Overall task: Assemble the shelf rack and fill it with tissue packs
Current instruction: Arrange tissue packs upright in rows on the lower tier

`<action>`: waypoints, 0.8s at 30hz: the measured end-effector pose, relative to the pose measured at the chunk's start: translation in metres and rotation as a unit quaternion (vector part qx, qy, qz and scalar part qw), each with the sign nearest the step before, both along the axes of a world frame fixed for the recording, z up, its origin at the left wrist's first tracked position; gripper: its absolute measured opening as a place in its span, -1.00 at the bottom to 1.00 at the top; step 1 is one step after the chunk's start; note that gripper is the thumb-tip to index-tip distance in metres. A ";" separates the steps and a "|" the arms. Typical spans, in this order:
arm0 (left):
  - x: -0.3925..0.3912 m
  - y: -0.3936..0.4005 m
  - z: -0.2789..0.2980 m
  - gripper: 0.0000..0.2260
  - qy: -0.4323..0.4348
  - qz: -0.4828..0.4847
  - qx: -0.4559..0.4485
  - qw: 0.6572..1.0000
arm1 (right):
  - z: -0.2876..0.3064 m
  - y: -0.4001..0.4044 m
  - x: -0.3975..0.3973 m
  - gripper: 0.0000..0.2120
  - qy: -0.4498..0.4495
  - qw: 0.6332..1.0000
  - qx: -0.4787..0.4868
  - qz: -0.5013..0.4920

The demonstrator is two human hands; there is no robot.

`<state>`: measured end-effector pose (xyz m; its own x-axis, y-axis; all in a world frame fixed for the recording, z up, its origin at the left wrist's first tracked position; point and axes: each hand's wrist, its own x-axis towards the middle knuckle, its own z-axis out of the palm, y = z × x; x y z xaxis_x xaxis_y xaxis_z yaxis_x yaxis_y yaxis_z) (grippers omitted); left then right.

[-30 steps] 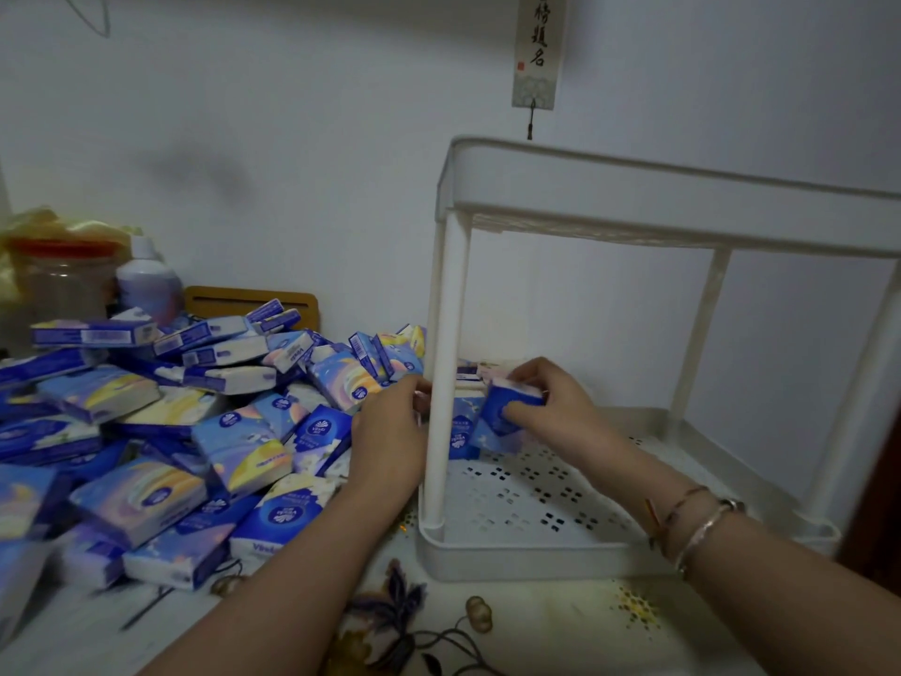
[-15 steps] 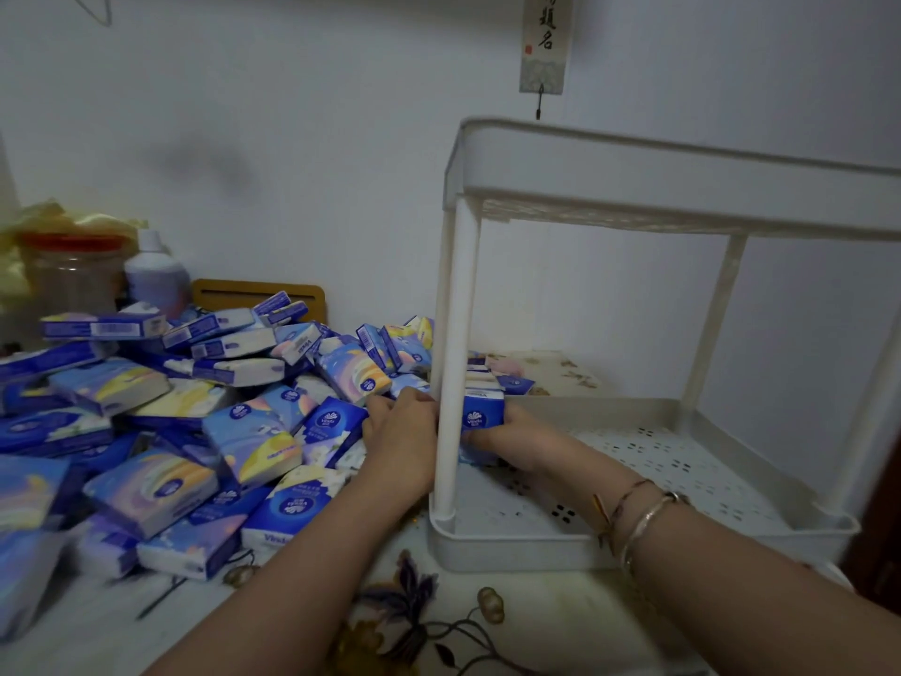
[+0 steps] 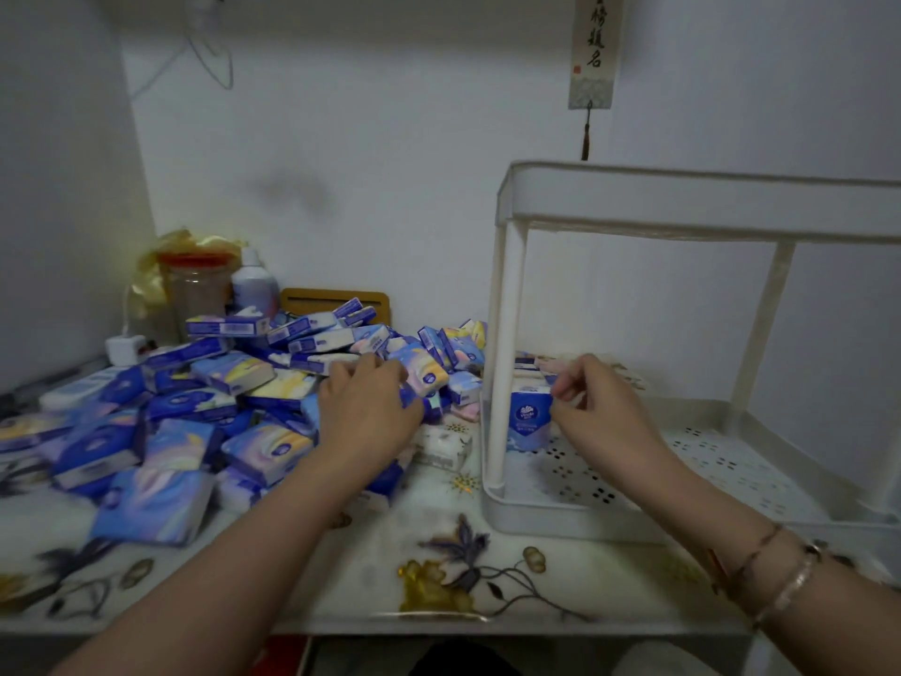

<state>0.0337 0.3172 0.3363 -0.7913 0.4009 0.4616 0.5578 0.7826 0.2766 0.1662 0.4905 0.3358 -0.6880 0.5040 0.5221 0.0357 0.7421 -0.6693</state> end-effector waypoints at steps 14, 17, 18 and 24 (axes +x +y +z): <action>-0.010 -0.069 -0.019 -0.33 -0.060 -0.029 0.083 0.994 | -0.025 -0.115 -0.016 -0.68 -0.061 0.963 0.179 0.191; -0.009 -0.081 -0.008 -0.27 -0.128 -0.048 0.172 0.976 | -0.029 -0.118 -0.038 -0.43 -0.174 0.962 0.138 0.159; -0.009 -0.086 -0.004 -0.25 -0.151 -0.050 0.194 0.968 | -0.032 -0.118 -0.047 -0.37 -0.198 0.959 0.135 0.153; -0.008 -0.107 -0.003 -0.39 -0.328 -0.076 0.326 0.883 | -0.036 -0.118 -0.070 -0.44 -0.240 0.955 0.127 0.117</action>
<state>0.0257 0.2107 0.3337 -0.9344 0.3429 0.0967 0.1956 0.2668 0.9437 0.0964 0.3728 0.2996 -0.9574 0.2056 0.2025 0.1064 0.9038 -0.4145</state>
